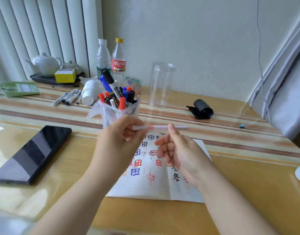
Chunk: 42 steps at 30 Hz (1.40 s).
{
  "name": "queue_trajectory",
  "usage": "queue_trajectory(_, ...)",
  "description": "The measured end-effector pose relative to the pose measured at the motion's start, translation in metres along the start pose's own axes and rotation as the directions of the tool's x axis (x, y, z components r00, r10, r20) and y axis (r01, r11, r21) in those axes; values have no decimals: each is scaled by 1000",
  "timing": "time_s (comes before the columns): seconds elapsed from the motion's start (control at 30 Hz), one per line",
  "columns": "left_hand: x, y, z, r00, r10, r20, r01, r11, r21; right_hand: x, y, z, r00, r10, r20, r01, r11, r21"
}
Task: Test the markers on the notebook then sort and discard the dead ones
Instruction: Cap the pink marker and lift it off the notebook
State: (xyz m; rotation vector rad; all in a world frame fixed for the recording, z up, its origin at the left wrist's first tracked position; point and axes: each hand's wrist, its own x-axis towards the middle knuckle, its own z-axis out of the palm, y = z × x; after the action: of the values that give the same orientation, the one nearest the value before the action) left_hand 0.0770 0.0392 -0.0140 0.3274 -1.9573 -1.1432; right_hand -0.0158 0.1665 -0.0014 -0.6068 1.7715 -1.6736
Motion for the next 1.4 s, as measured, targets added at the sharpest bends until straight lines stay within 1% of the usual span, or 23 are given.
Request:
queue_trajectory(0.1,21,10,-36,984,75,-160,-63,995,74,-2,-7,8,998,-55,24,56,998,-9)
queue_trajectory(0.17,34,17,-57,965,114,-238,-80,986,147,-3,-7,12,997,-72,36,72,997,-2)
queue_trajectory(0.23,46,19,-71,956,126,-265,-66,972,224,-2,-9,18,996,-81,48,81,997,2)
queue_trajectory(0.37,64,24,-77,949,147,-278,-65,957,284,2,-18,23,991,-122,56,123,992,-20)
queue_trajectory(0.47,75,31,-71,946,214,-245,-121,931,346,4,-25,20,987,-153,50,155,987,-36)
queue_trajectory(0.57,90,35,-66,933,324,-157,-223,862,456,4,-29,13,989,-149,25,149,988,-35)
queue_trajectory(0.7,105,36,-59,938,342,-61,-258,802,539,7,-32,0,989,-145,-18,145,989,-32)
queue_trajectory(0.8,108,31,-52,940,336,-61,-247,792,559,10,-32,-4,988,-142,-56,140,990,-32)
queue_trajectory(0.87,110,27,-50,931,359,-66,-257,774,579,14,-30,-5,987,-141,-82,139,990,-30)
queue_trajectory(0.93,114,22,-49,903,429,-26,-312,696,646,18,-27,-5,986,-133,-101,131,991,-26)
queue_trajectory(1.0,120,18,-50,888,459,-13,-315,630,710,21,-24,-4,987,-116,-115,114,993,-30)
queue_trajectory(1.07,126,16,-51,907,421,-21,-266,610,746,24,-22,-3,988,-100,-118,97,995,-25)
queue_trajectory(1.17,134,21,-51,949,316,-11,-192,604,774,26,-21,-3,990,-84,-114,83,996,-14)
queue_trajectory(1.33,143,28,-44,979,199,36,-142,553,821,28,-19,-4,991,-67,-113,63,997,-41)
queue_trajectory(1.4,145,28,-42,983,178,44,-134,533,835,27,-17,-4,993,-58,-100,53,997,-55)
